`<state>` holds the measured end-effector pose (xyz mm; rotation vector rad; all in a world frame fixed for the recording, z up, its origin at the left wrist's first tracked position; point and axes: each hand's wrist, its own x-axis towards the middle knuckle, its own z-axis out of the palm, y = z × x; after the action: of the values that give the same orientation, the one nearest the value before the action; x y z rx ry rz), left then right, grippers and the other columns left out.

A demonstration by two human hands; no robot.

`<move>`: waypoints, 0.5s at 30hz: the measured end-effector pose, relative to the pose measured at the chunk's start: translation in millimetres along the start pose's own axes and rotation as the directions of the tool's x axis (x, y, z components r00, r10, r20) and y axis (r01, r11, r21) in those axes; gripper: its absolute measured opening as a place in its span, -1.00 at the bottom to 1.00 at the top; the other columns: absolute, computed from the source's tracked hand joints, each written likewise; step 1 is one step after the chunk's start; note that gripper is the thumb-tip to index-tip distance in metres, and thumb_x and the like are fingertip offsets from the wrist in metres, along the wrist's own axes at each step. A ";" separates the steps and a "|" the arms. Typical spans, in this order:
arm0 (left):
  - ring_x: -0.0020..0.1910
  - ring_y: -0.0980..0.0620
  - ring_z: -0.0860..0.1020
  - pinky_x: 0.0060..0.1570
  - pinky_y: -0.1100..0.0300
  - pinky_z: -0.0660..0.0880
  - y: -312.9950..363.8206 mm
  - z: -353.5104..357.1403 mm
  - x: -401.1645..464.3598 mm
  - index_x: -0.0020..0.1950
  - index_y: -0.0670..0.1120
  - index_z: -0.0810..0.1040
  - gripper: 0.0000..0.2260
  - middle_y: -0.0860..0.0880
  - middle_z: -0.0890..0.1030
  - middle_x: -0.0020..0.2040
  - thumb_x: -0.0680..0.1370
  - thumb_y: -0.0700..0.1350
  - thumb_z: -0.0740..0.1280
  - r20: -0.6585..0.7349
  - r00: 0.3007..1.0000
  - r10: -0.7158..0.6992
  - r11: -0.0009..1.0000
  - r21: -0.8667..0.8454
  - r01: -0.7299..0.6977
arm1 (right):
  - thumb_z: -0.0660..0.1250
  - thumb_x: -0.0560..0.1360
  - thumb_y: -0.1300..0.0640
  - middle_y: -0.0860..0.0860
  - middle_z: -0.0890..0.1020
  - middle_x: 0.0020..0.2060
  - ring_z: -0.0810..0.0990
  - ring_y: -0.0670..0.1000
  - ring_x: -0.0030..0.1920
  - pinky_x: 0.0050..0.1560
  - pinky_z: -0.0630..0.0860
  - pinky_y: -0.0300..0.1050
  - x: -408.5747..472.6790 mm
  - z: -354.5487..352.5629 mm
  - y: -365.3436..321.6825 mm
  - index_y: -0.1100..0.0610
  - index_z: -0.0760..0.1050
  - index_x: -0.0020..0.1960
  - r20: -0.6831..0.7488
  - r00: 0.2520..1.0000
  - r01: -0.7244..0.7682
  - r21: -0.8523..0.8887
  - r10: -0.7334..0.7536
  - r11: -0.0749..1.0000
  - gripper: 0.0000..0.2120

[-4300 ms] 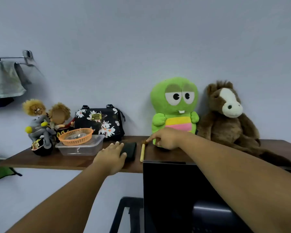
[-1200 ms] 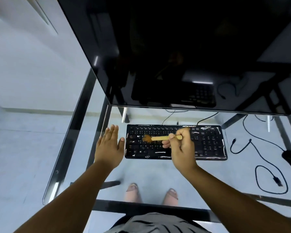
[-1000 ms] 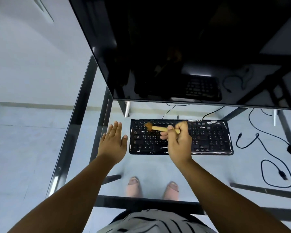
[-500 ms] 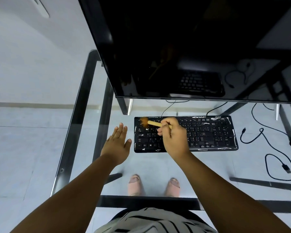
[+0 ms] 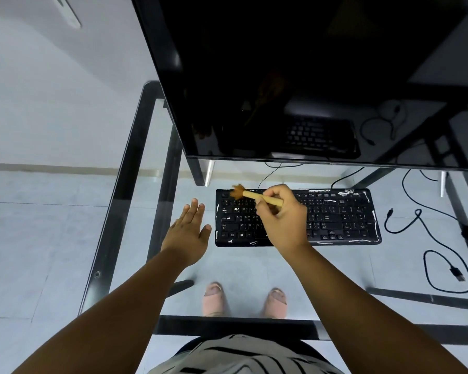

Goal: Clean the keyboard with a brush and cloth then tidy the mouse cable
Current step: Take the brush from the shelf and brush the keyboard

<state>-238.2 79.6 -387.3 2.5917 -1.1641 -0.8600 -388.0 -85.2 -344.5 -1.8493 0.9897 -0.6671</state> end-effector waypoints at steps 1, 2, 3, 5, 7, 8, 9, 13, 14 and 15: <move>0.56 0.07 -0.19 0.50 0.07 -0.09 -0.2 0.0 0.0 0.59 -0.01 -0.11 -0.46 0.05 -0.21 0.58 0.67 0.07 -0.01 -0.002 1.000 0.002 1.000 0.001 -0.002 | 0.38 0.47 0.02 0.02 0.66 -0.38 0.62 0.13 -0.41 -0.40 0.57 0.06 0.1 1.6 -1.0 -0.06 0.50 -0.07 0.052 0.999 0.006 0.031 -0.008 1.000 -0.93; 0.56 0.07 -0.19 0.49 0.07 -0.09 -0.5 0.0 -0.3 0.59 -0.01 -0.11 -0.46 0.05 -0.21 0.58 0.67 0.07 -0.01 -0.004 1.000 0.003 1.000 0.003 -0.003 | 0.36 0.47 -0.01 0.02 0.67 -0.36 0.64 0.13 -0.40 -0.39 0.58 0.06 0.5 3.0 0.0 -0.07 0.52 -0.06 0.097 0.995 0.027 0.013 -0.028 1.000 -0.93; 0.56 0.07 -0.18 0.49 0.07 -0.09 -0.9 -0.2 -0.6 0.59 -0.01 -0.11 -0.47 0.05 -0.20 0.58 0.67 0.07 -0.01 -0.006 1.000 0.002 1.000 0.004 -0.002 | 0.37 0.48 0.01 -0.01 0.66 -0.38 0.62 0.09 -0.43 -0.43 0.55 0.01 0.9 3.2 0.7 -0.06 0.54 -0.05 0.120 0.991 0.057 -0.044 -0.051 0.997 -0.93; 0.56 0.07 -0.18 0.49 0.08 -0.08 -1.3 0.1 -1.0 0.59 -0.01 -0.10 -0.47 0.06 -0.20 0.58 0.67 0.07 0.00 -0.011 1.000 0.000 1.000 0.003 0.000 | 0.39 0.49 0.11 -0.13 0.59 -0.47 0.47 -0.06 -0.56 -0.53 0.41 -0.15 3.0 -0.4 1.6 0.06 0.56 -0.06 0.094 0.993 0.081 -0.171 -0.066 0.982 -0.95; 0.56 0.08 -0.17 0.49 0.09 -0.08 -0.9 0.5 -0.9 0.59 -0.01 -0.10 -0.47 0.06 -0.19 0.58 0.67 0.07 0.00 -0.016 1.000 -0.002 1.000 0.002 0.002 | 0.38 0.48 0.17 -0.26 0.50 -0.49 0.42 -0.10 -0.60 -0.53 0.32 -0.27 4.6 -7.1 2.7 0.13 0.55 -0.08 0.002 0.999 0.035 -0.233 -0.036 0.972 -0.96; 0.56 0.08 -0.17 0.49 0.08 -0.07 -0.2 0.5 -0.9 0.59 -0.01 -0.10 -0.47 0.06 -0.19 0.58 0.67 0.07 0.00 -0.019 1.000 -0.005 1.000 0.001 0.005 | 0.38 0.49 0.17 -0.26 0.50 -0.49 0.43 -0.10 -0.59 -0.53 0.35 -0.26 4.4 -10.0 2.2 0.13 0.55 -0.08 -0.033 0.999 0.023 -0.226 -0.031 0.974 -0.96; 0.56 0.08 -0.17 0.49 0.08 -0.07 0.7 0.2 -0.8 0.59 0.00 -0.09 -0.47 0.06 -0.18 0.59 0.67 0.07 0.00 -0.022 1.000 -0.009 1.000 -0.003 0.009 | 0.38 0.49 0.14 -0.21 0.55 -0.48 0.46 -0.09 -0.57 -0.51 0.41 -0.16 3.9 -11.6 1.6 0.09 0.55 -0.07 -0.040 0.999 0.022 -0.182 -0.030 0.983 -0.96; 0.56 0.06 -0.16 0.49 0.07 -0.09 5.7 0.3 -0.7 0.59 -0.02 -0.07 -0.48 0.04 -0.16 0.59 0.67 0.07 -0.02 -0.032 0.999 -0.029 1.000 -0.011 0.029 | 0.27 0.50 -0.09 0.00 0.71 -0.29 0.68 0.13 -0.29 -0.31 0.60 0.13 -0.6 -10.9 5.4 -0.13 0.49 -0.04 0.153 0.988 0.015 -0.013 -0.013 1.000 -0.92; 0.56 0.05 -0.16 0.49 0.06 -0.09 7.1 0.5 -0.7 0.59 -0.02 -0.07 -0.48 0.04 -0.15 0.59 0.67 0.08 -0.02 -0.035 0.999 -0.038 0.999 -0.017 0.037 | 0.25 0.51 -0.11 0.03 0.70 -0.31 0.68 0.13 -0.31 -0.32 0.59 0.13 -2.1 -11.5 7.7 -0.12 0.49 -0.01 0.163 0.986 0.044 -0.076 -0.031 0.996 -0.88; 0.57 0.05 -0.15 0.50 0.04 -0.10 8.3 0.8 -1.0 0.59 -0.02 -0.06 -0.47 0.03 -0.14 0.60 0.66 0.08 -0.02 -0.040 0.998 -0.049 0.999 -0.021 0.048 | 0.24 0.51 -0.10 0.05 0.68 -0.34 0.66 0.12 -0.35 -0.36 0.58 0.11 -2.3 -13.0 9.9 -0.08 0.49 0.02 0.140 0.989 0.067 -0.155 -0.045 0.986 -0.84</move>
<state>-244.5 74.7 -384.4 2.6183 -1.0806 -0.8209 -402.7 -91.9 -347.7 -2.0404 0.9266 -0.4994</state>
